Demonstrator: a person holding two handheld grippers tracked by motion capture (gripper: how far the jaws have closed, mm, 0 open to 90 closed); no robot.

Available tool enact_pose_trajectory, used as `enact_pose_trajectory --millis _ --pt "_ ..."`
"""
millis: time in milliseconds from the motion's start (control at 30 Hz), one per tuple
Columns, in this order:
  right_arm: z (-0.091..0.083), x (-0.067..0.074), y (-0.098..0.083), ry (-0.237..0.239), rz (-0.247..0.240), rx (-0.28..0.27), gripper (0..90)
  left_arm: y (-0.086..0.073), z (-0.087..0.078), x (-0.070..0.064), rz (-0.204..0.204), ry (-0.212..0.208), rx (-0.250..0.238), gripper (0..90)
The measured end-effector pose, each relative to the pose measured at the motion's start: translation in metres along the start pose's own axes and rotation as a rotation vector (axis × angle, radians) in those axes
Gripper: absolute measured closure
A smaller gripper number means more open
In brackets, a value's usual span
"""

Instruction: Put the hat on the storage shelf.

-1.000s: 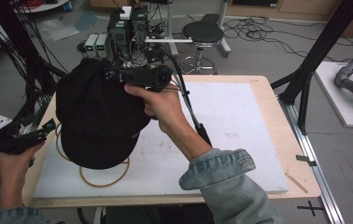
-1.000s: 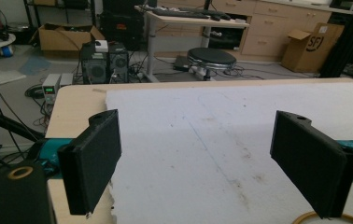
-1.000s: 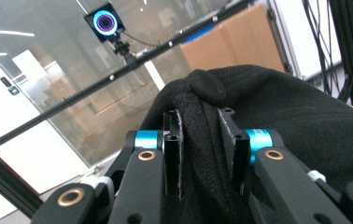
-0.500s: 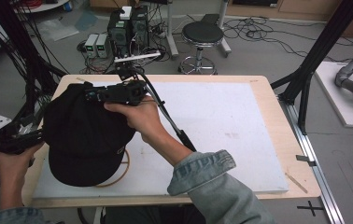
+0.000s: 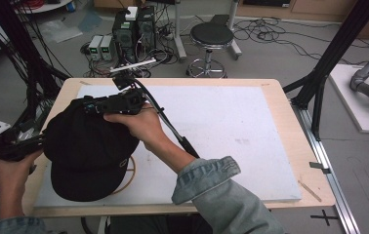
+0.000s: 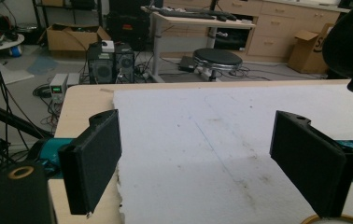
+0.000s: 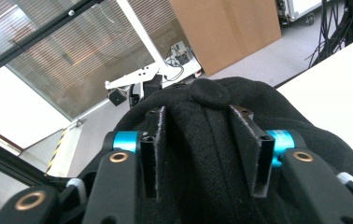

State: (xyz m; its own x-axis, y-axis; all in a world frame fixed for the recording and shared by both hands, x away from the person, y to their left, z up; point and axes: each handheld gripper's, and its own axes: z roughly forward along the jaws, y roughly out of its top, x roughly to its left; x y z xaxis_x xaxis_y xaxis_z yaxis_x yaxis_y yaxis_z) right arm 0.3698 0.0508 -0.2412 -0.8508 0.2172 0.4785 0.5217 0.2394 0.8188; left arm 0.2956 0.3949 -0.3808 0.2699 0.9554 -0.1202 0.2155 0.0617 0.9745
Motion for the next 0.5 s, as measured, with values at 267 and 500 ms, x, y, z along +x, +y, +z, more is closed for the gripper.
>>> enact_pose_trajectory --millis 267,500 --pt "0.001 -0.002 -0.002 -0.015 -0.006 0.037 42.2 0.000 0.000 0.000 -0.004 0.003 -0.004 17.0" --pt "-0.019 -0.004 -0.001 -0.104 -0.043 -0.035 34.9 0.000 -0.001 0.001 -0.003 0.006 -0.002 17.0"
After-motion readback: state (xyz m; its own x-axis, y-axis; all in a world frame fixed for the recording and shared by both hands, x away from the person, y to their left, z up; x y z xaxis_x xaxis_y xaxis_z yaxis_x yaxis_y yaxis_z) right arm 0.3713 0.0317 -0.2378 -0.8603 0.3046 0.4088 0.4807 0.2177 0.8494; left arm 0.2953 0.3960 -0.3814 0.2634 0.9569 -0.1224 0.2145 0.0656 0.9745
